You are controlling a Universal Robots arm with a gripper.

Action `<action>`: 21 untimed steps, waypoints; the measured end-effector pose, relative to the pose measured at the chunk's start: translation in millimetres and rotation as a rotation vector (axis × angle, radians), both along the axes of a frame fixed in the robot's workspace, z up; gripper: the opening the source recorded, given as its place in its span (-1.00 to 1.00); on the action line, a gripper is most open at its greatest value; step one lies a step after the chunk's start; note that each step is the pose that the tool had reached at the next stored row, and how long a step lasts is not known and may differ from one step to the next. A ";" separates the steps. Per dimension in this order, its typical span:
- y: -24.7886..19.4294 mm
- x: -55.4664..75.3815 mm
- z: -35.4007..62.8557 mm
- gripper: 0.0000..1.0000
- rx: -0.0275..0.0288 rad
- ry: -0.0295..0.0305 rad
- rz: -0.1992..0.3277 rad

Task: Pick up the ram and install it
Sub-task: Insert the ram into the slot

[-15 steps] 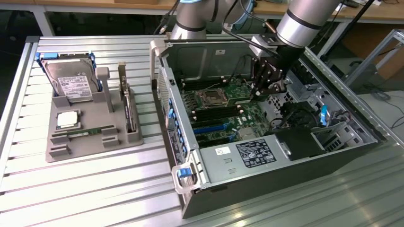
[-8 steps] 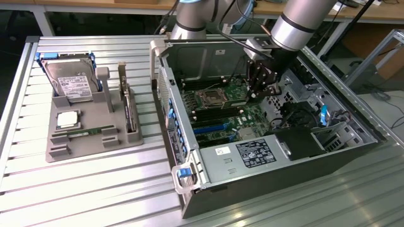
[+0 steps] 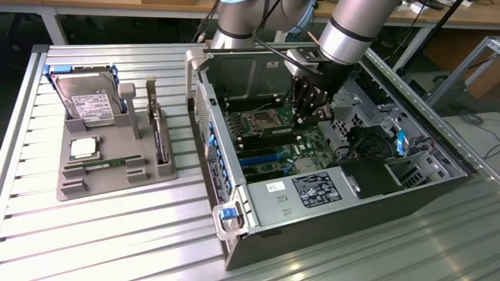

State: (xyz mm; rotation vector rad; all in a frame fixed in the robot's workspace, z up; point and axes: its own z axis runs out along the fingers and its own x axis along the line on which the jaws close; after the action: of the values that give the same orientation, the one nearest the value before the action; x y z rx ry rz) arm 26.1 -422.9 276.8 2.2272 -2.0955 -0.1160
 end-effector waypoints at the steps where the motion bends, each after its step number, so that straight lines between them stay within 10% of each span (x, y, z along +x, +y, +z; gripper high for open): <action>1: 0.2 -3.7 -0.8 -0.76 0.0001 0.0000 -0.002; 14: 8.8 -12.8 -14.2 -0.76 -0.0057 -0.0002 -0.023; 16: 8.9 -13.5 -16.3 -0.76 -0.0096 -0.0002 -0.023; 18: 9.5 -14.3 -19.5 -0.76 -0.0286 -0.0003 -0.023; 21: 14.5 -15.1 -21.7 -0.76 -0.0289 -0.0004 -0.023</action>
State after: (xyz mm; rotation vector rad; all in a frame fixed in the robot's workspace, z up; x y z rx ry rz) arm 10.9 -408.4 255.1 2.1874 -2.1100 -0.0862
